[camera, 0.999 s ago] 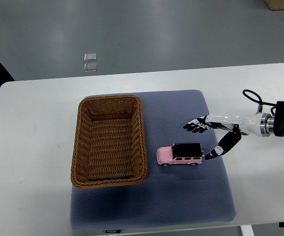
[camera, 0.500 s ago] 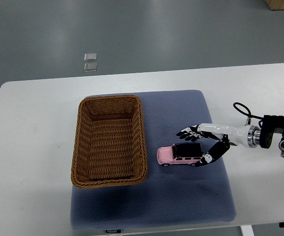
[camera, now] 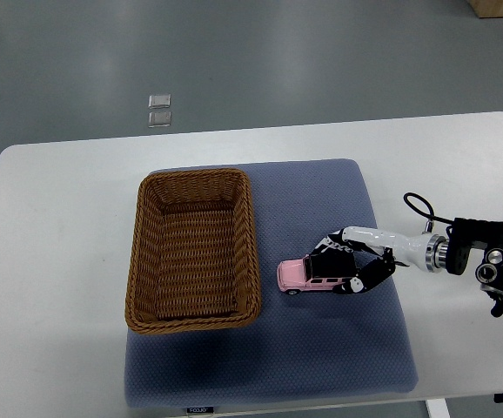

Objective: Place pink car in brown basket
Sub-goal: 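Close the right hand fingers around the pink SUV's roof, then lift the pink SUV with the right hand and carry it over the basket, then lower the SUV into the basket and open the right hand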

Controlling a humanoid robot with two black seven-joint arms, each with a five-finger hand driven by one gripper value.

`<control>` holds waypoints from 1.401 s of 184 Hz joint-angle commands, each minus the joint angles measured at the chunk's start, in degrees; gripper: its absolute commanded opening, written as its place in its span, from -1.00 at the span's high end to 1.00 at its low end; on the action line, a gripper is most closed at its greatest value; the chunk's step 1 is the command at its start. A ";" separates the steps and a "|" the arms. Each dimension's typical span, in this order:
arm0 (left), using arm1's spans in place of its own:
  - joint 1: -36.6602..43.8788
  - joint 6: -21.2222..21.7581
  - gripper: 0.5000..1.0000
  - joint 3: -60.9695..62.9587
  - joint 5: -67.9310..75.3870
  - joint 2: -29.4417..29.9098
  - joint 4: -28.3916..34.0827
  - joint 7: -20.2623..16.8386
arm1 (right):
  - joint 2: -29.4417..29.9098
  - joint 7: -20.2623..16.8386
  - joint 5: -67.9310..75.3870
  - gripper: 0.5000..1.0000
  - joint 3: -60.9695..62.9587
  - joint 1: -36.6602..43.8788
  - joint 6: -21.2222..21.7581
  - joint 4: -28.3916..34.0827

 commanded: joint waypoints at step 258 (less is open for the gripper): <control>0.00 -0.10 -1.00 0.09 0.09 0.00 -0.71 0.00 | 24.39 2.87 5.84 1.00 -13.58 27.51 1.30 -22.48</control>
